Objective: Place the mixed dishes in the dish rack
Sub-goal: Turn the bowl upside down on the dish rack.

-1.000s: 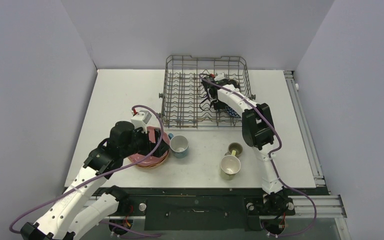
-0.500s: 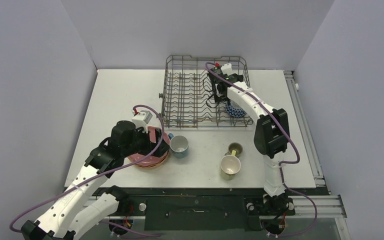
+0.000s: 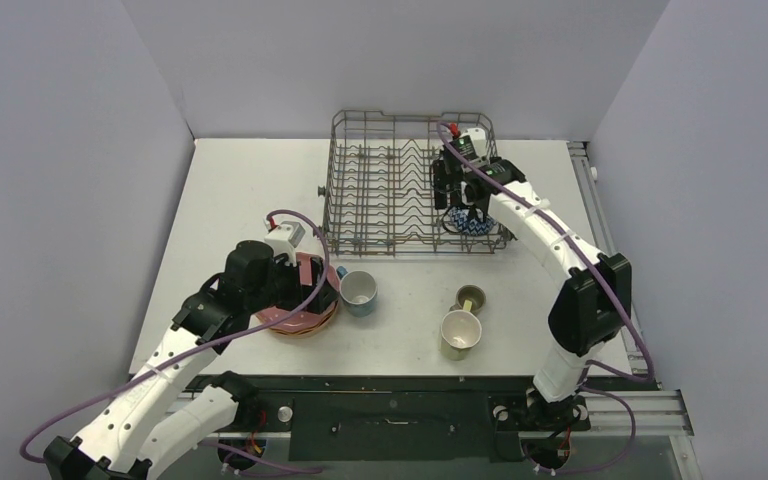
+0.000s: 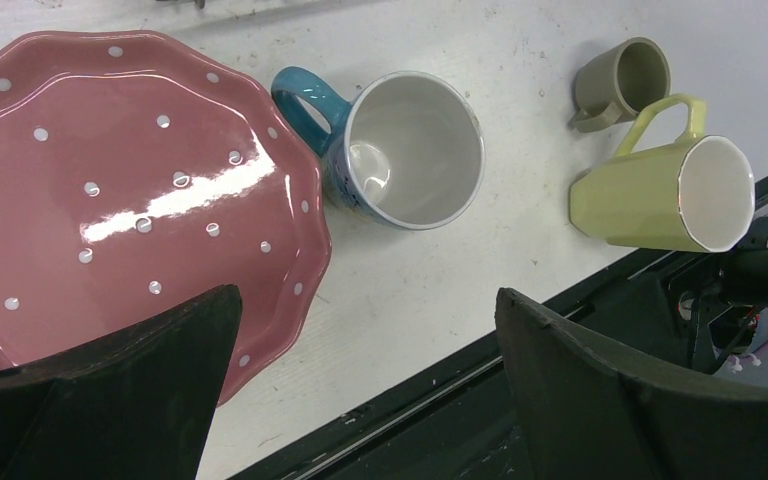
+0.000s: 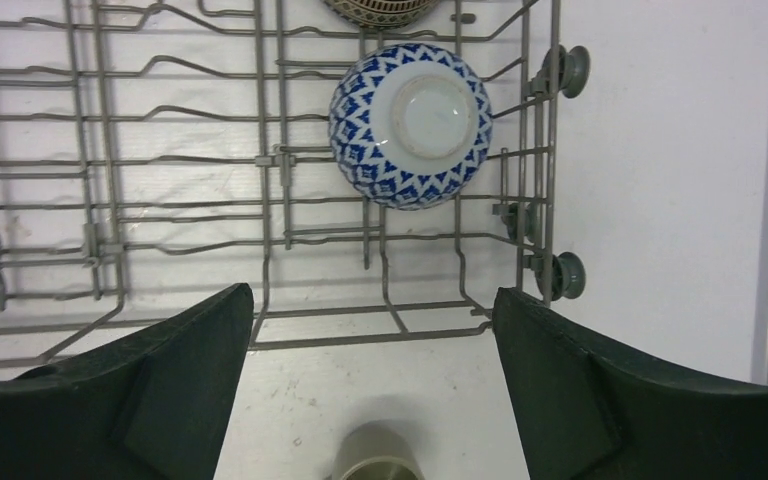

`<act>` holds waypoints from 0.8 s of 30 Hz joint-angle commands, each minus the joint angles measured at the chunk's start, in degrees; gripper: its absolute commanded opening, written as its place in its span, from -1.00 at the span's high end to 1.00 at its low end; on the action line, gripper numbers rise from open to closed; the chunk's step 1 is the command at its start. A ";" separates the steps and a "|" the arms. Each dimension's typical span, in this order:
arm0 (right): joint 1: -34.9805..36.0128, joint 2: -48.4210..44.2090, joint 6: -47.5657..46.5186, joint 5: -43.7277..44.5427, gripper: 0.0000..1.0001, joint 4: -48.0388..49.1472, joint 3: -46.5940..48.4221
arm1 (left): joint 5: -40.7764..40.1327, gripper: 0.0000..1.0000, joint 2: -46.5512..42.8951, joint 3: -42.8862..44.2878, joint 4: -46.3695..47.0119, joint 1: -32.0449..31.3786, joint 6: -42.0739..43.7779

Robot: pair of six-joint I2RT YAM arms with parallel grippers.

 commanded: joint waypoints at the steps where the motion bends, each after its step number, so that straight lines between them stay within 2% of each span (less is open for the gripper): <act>1: 0.70 -5.79 1.89 -8.43 -0.68 4.41 -3.79 | -1.57 -0.93 0.41 1.82 0.04 0.27 0.19; 11: 8.03 -9.56 2.39 -12.76 -0.61 5.07 -6.66 | -2.16 -0.93 0.56 1.82 -0.02 0.36 0.10; 18: 11.42 -9.96 4.43 -24.12 -0.50 8.32 -9.44 | -3.26 -0.93 -0.04 1.82 -0.02 0.36 0.16; 24: 16.11 -9.20 3.53 -25.30 -0.43 9.14 -9.55 | -3.54 -0.93 -0.31 1.81 -0.15 0.36 0.13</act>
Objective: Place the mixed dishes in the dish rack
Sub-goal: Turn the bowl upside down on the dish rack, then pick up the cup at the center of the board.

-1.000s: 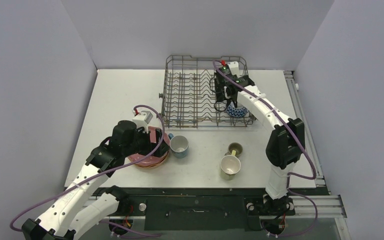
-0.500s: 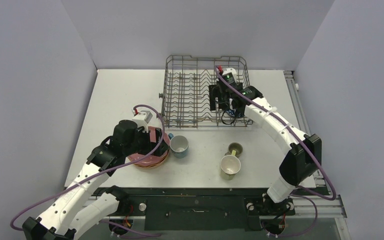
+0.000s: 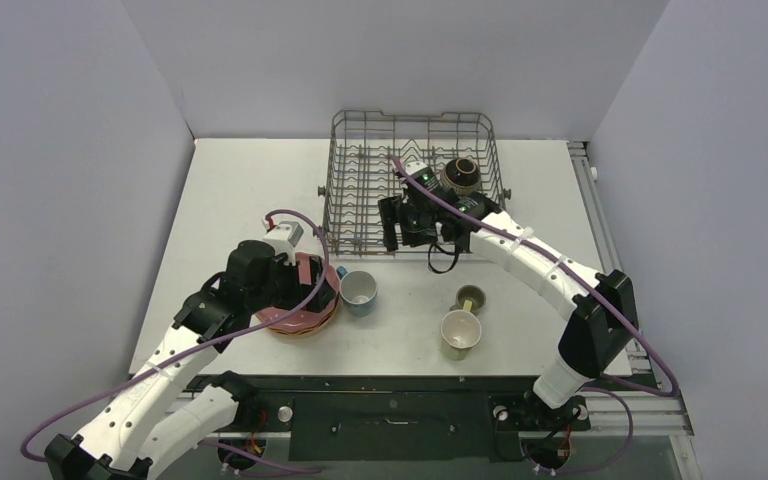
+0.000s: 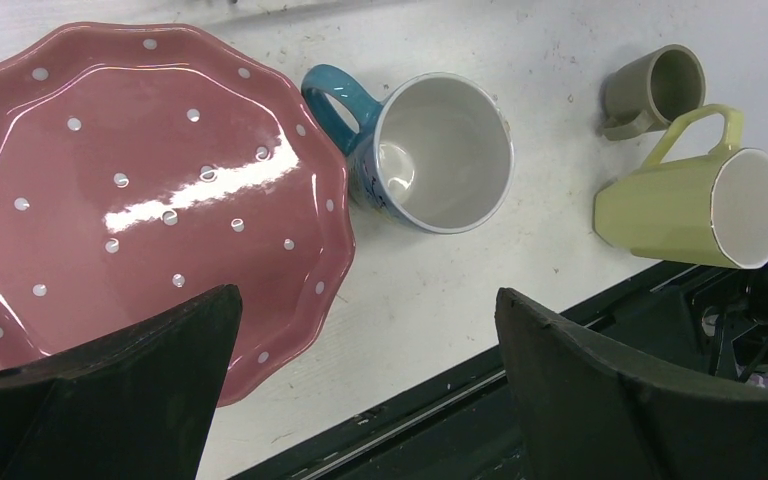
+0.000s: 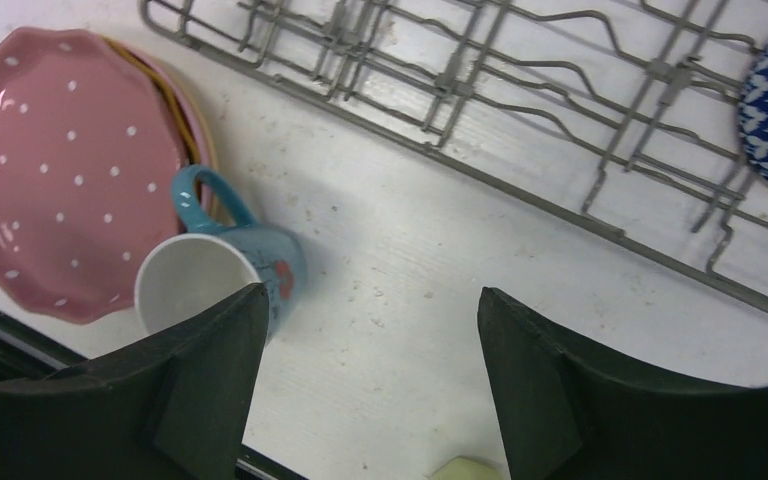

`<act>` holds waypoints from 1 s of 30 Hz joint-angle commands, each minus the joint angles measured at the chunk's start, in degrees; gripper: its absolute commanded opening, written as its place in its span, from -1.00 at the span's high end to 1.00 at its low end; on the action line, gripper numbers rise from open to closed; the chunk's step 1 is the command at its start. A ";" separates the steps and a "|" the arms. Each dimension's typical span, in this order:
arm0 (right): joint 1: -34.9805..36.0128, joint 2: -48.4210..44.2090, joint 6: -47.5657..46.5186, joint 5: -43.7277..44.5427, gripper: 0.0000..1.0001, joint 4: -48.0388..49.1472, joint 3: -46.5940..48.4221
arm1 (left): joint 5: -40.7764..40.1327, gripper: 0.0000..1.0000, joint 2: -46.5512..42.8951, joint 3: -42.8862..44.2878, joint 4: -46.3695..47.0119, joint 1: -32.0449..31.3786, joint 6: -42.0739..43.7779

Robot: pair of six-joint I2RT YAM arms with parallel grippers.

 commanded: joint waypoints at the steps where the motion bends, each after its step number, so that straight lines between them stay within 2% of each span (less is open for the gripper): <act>1: 3.69 -1.09 -0.06 -2.55 -0.41 2.96 0.15 | -1.02 -0.93 -1.09 1.82 0.48 0.27 0.12; 7: 7.13 1.65 -1.30 -1.07 -0.26 1.15 1.81 | -1.64 -0.93 -2.17 1.73 0.57 0.27 -0.07; 19: 11.58 8.06 -2.97 1.33 -0.17 -1.57 5.54 | -1.64 -0.93 -2.78 1.74 0.68 0.35 0.01; 30: 13.15 15.01 -3.39 4.94 0.08 -3.36 9.27 | -1.36 -0.93 -3.00 1.73 0.74 0.40 0.09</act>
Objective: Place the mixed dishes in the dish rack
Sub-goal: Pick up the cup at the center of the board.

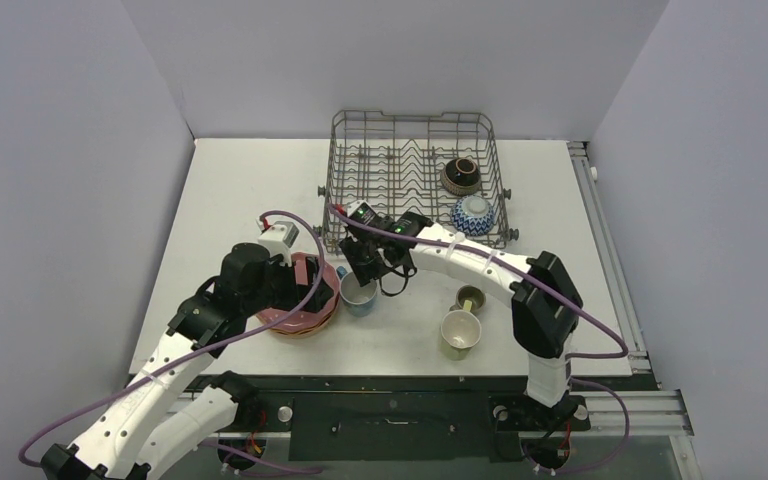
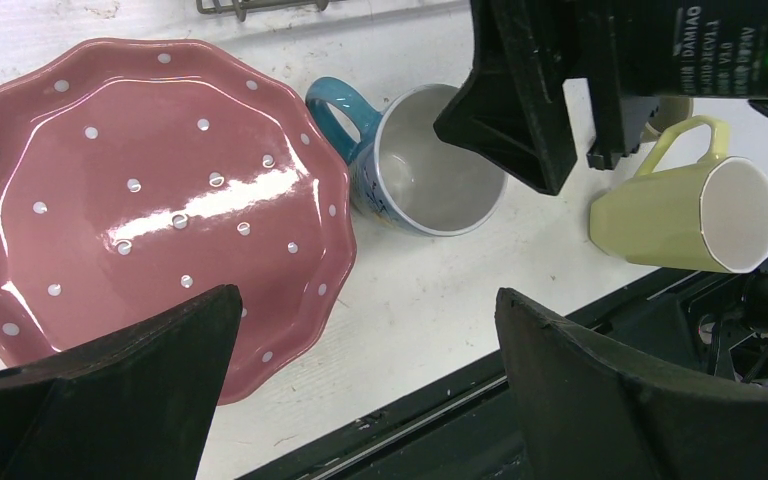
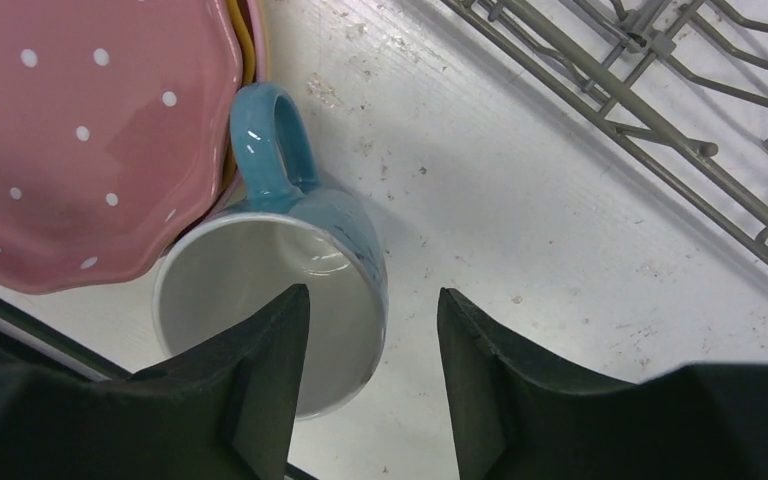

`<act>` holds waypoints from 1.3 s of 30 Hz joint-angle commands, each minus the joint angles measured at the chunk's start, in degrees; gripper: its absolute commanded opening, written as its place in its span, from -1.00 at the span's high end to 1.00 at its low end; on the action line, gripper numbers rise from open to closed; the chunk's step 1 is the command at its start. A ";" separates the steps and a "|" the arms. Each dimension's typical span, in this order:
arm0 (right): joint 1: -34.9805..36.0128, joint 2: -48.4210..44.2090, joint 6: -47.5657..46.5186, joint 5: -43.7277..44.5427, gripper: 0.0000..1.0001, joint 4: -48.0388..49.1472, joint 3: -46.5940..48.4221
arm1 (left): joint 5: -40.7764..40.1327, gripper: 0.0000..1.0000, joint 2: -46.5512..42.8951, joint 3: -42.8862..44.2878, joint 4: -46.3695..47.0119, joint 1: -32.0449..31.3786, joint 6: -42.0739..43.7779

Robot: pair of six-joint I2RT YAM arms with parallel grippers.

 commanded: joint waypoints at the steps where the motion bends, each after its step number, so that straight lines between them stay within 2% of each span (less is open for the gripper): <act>1: 0.86 2.01 -0.79 3.68 0.10 -1.19 3.83 | -0.32 -0.93 -0.60 1.74 1.01 0.38 0.10; 11: 1.50 5.69 -1.31 5.12 0.39 -2.43 5.19 | -0.09 -0.93 -0.61 1.74 1.14 0.53 0.19; 16: 1.73 6.58 -1.65 5.67 0.76 -2.93 5.60 | 0.14 -0.93 -0.51 1.74 1.20 0.73 0.28; 18: 1.76 6.81 -1.82 5.82 0.97 -3.35 5.91 | 0.25 -0.93 -0.44 1.74 1.28 0.85 0.35; 19: 1.85 6.74 -1.93 6.13 1.00 -3.43 5.94 | 0.26 -0.93 -0.39 1.74 1.30 0.88 0.36; 30: 1.60 1.63 -2.05 8.86 1.00 -2.66 2.42 | 0.59 -0.93 -0.10 1.66 1.33 1.06 0.28; 39: -0.07 -5.72 0.24 5.35 1.00 1.73 -4.63 | 0.40 -0.93 0.30 1.80 1.22 1.30 0.19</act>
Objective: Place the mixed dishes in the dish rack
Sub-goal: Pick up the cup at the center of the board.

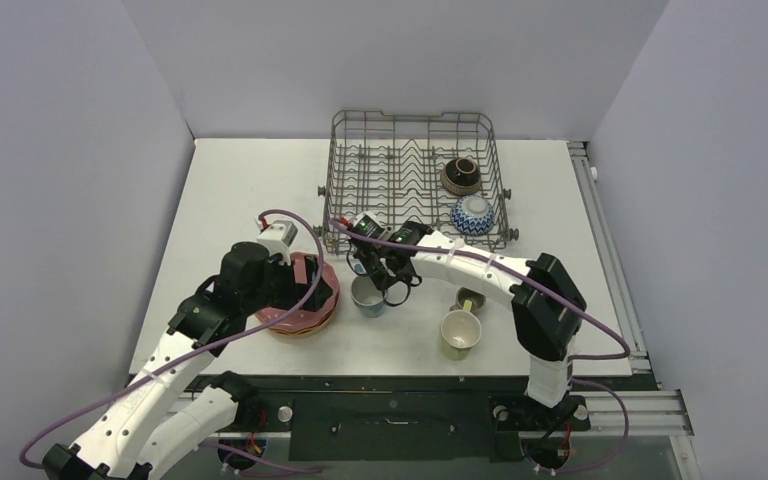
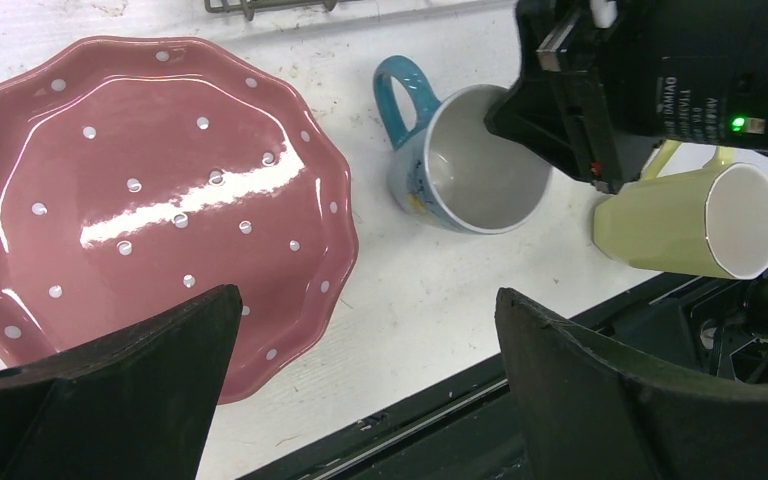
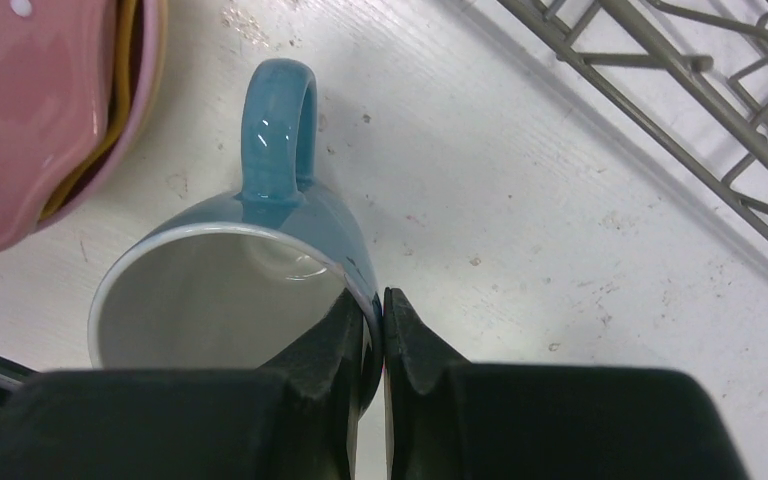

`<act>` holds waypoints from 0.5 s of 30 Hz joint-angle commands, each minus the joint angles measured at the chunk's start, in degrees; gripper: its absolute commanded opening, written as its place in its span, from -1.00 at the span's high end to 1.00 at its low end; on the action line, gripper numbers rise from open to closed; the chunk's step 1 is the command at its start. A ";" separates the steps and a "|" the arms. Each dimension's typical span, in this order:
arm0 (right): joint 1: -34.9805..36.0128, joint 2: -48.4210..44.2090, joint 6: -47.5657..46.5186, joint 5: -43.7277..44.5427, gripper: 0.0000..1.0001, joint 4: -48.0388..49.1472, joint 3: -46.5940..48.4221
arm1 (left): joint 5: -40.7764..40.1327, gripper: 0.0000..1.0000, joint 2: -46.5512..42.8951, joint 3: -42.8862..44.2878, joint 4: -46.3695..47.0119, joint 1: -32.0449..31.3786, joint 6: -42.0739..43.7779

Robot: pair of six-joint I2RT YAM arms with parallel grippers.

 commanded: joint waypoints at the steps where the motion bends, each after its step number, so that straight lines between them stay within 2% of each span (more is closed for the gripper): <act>1: -1.46 -8.04 2.25 -1.60 1.00 4.22 -3.02 | 0.29 -0.93 0.10 1.81 1.20 0.58 0.13; 9: -4.87 -17.14 5.63 -9.40 1.00 8.81 -8.96 | 1.66 -0.93 -0.21 2.49 1.17 0.63 -0.28; 15: -8.07 -24.36 8.00 -15.14 1.00 13.93 -13.22 | 6.01 -0.93 -0.88 1.56 5.07 0.71 -5.54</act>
